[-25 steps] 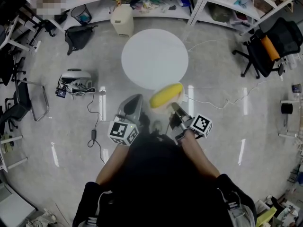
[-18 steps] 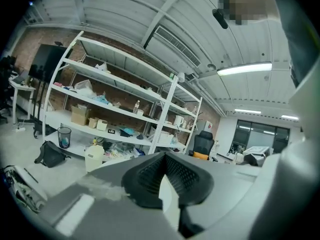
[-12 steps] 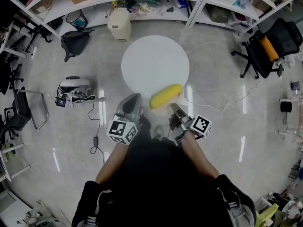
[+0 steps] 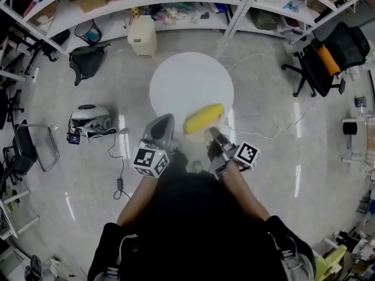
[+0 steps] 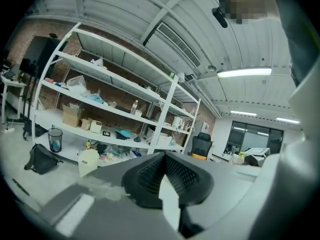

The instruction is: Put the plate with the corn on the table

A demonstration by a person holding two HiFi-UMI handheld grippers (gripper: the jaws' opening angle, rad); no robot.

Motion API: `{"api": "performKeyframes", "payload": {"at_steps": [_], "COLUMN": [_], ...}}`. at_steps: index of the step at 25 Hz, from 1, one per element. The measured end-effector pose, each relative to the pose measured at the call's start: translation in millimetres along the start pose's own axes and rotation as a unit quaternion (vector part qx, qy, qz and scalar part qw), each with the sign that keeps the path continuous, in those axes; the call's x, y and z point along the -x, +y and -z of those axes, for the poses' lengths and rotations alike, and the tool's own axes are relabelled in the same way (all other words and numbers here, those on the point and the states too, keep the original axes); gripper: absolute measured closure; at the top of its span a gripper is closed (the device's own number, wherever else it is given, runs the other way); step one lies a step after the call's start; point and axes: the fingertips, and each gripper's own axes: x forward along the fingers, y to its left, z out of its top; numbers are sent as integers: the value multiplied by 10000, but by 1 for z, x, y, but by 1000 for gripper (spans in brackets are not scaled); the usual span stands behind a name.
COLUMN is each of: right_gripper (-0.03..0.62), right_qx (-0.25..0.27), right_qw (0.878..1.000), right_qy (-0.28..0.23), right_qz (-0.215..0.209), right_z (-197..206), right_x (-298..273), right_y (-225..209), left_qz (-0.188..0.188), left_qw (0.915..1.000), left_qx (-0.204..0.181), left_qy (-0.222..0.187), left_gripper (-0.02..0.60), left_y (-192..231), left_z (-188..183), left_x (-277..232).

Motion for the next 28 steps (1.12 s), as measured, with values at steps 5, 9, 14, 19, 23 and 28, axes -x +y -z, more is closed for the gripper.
{"api": "performKeyframes", "payload": {"at_steps": [5, 9, 14, 19, 23, 28], "right_gripper": [559, 559, 559, 559, 559, 559], "right_qx": [-44, -78, 16, -28, -40, 3], "right_qw": [9998, 9995, 9993, 9993, 9995, 9997], "right_qy": [-176, -313, -364, -348, -320, -249], "right_qz": [-65, -56, -22, -91, -56, -39], "right_z": [-5, -8, -13, -16, -22, -33], "right_x": [-21, -35, -48, -57, -61, -64], "right_y": [11, 17, 23, 24, 22, 19], "left_qz": [152, 286, 324, 330, 274, 221], "left_qw": [9999, 9996, 9995, 9994, 9996, 9997], "left_qx": [15, -8, 36, 48, 43, 22], "left_qy": [4, 9, -13, -20, -36, -69], "left_gripper": [578, 578, 578, 578, 578, 578], "left_y": [19, 34, 48, 51, 55, 56], "left_z": [-10, -19, -26, -27, -30, -31], "left_x": [-11, -17, -23, -28, -33, -45]}}
